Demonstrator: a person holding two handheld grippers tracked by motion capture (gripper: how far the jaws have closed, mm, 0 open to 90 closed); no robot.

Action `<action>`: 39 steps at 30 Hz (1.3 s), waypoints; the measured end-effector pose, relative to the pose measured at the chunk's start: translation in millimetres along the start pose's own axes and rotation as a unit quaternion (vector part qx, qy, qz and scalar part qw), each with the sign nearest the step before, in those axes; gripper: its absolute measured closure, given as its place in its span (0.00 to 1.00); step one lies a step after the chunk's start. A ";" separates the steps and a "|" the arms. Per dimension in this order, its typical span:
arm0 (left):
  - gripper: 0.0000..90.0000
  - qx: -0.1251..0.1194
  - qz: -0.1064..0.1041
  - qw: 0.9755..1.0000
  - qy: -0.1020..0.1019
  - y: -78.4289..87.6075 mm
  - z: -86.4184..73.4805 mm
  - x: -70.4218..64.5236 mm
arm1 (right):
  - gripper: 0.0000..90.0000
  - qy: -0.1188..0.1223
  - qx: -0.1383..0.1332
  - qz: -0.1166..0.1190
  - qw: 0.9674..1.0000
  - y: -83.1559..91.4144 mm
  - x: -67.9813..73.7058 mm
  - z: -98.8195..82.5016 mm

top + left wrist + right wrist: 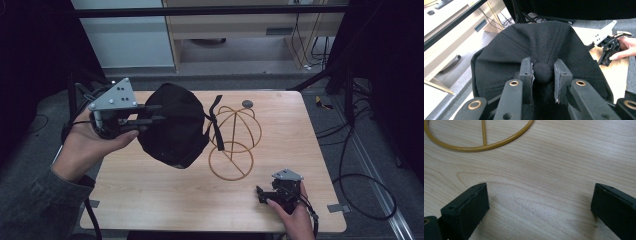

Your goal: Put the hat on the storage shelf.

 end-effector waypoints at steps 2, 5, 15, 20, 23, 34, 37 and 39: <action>0.81 -0.002 0.000 1.000 -0.005 -0.7 6.1 -0.8 | 0.02 0.000 0.000 0.000 1.000 -0.1 0.0 0.0; 0.81 0.002 0.002 1.000 -0.011 -2.3 15.7 -2.2 | 0.02 0.002 0.000 0.000 1.000 -0.2 -0.3 0.0; 0.81 0.012 -0.001 1.000 -0.021 -23.2 38.9 -5.3 | 0.02 0.004 -0.001 -0.001 1.000 -0.6 -0.4 -0.1; 0.81 0.012 -0.004 1.000 -0.028 -31.2 44.9 -8.1 | 0.02 0.004 0.000 -0.002 1.000 -0.5 -0.4 -0.1; 0.81 0.014 -0.006 0.999 -0.030 -34.1 48.4 -11.3 | 0.02 0.004 0.000 -0.001 1.000 -0.6 -0.4 -0.1; 0.80 0.014 -0.006 0.999 -0.044 -42.6 65.3 -19.0 | 0.02 0.003 -0.001 -0.001 1.000 -0.7 -0.3 -0.1; 0.80 0.016 -0.007 0.999 -0.045 -47.9 69.5 -20.0 | 0.02 0.003 -0.001 -0.001 1.000 -0.8 -0.3 -0.1; 0.80 0.018 -0.007 0.999 -0.046 -51.5 72.5 -20.8 | 0.02 0.003 -0.001 -0.001 1.000 -0.7 -0.2 -0.1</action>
Point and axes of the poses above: each handheld gripper's, and its own axes: y roughly backward along the jaws, z roughly out of its top, x roughly to its left, the point moved 1 cm from there along -y, roughly forward along the jaws, and after that the axes turned 7 degrees about y, right-handed, at the moved point
